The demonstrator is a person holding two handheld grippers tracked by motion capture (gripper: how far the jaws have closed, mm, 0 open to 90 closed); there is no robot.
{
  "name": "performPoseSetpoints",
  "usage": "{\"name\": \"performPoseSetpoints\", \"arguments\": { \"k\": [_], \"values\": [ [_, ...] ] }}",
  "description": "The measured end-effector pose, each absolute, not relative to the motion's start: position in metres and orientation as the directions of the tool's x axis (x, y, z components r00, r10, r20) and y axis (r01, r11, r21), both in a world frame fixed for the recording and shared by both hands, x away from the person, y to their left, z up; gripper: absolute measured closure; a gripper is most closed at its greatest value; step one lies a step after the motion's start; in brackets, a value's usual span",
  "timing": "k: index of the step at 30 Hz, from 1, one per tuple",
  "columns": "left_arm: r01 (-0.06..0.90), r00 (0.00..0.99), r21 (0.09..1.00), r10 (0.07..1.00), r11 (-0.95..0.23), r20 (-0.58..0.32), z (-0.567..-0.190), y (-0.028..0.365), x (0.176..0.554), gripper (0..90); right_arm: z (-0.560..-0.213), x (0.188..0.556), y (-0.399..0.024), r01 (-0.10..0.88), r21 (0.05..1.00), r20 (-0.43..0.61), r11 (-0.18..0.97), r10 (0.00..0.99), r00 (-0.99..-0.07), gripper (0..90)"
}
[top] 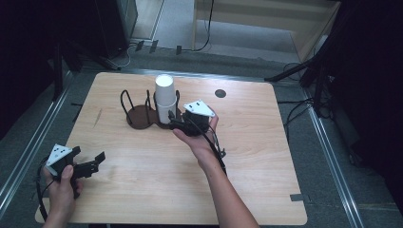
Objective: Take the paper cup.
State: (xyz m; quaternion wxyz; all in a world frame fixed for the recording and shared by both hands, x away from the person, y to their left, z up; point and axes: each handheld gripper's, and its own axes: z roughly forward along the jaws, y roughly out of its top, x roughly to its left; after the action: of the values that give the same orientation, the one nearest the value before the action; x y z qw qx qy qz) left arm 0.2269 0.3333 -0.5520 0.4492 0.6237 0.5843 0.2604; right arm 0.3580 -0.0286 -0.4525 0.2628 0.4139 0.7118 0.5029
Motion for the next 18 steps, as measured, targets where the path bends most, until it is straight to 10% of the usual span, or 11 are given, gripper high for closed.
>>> {"name": "performPoseSetpoints", "arguments": {
  "k": [18],
  "values": [
    [0.501, 0.178, 0.862, 0.964, 0.083, -0.197, -0.552, 0.332, 0.228, 0.0, -0.450, 0.391, 0.011, 0.345, 0.927, 0.060, 0.144, 0.854, -0.517, 13.2]
  ]
}}
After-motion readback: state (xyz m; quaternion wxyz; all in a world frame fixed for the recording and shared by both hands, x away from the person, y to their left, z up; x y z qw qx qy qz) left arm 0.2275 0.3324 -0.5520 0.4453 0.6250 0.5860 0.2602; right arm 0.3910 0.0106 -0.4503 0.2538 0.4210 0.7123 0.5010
